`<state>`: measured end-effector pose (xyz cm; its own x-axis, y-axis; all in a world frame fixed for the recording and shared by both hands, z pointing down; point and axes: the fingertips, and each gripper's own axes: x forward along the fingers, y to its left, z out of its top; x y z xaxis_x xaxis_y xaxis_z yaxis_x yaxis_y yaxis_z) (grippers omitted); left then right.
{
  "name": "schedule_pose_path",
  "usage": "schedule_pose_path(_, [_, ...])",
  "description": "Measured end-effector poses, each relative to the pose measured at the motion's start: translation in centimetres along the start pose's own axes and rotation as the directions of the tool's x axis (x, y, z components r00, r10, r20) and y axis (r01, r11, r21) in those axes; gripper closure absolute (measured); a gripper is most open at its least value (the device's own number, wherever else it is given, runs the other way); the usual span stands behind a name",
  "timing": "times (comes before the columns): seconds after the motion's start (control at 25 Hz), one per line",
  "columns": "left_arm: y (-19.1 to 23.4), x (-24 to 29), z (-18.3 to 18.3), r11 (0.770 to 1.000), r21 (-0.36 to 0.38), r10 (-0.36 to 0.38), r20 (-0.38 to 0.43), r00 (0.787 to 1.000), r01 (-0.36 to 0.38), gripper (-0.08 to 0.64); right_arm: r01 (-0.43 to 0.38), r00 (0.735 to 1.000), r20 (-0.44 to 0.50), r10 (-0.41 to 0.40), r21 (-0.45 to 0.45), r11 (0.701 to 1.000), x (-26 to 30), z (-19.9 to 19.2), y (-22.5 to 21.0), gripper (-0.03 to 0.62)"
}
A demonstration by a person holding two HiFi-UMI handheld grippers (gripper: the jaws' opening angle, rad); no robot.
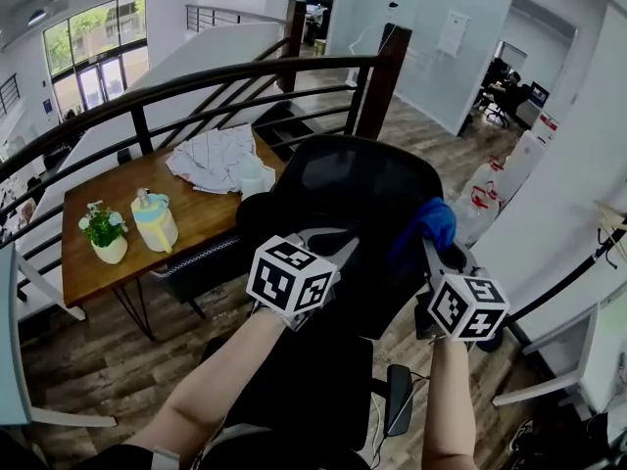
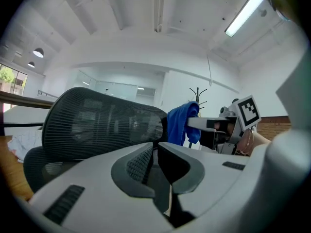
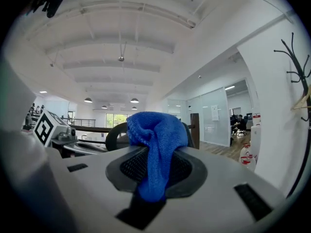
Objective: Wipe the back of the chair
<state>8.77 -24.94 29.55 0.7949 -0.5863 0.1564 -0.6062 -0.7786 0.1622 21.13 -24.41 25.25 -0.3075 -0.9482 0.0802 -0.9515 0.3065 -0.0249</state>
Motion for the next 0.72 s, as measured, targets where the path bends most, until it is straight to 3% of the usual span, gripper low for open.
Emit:
schedule_pose_path(0.2, [2.1,-1.9,-1.8,0.998,-0.042,0.055,-0.019,0.998,-0.056,0.518,-0.136,0.99,-0.038,0.136,0.014,0.991,1.8,-2.5,5.0,0.494])
schedule_pose_path(0.4, [4.7,-4.3,-4.2,0.988,-0.089,0.126,-0.049,0.991,-0.13,0.518,-0.26,0.961,-0.093,0.262,0.036,0.965,3.7,-5.6,9.9,0.494])
schedule_pose_path(0.72, [10.8,-10.0,-8.1,0.929,-0.166,0.316,-0.107,0.943,-0.331,0.518,-0.436,0.882,-0.168,0.441,0.068,0.897,7.8,-9.9,18.0,0.494])
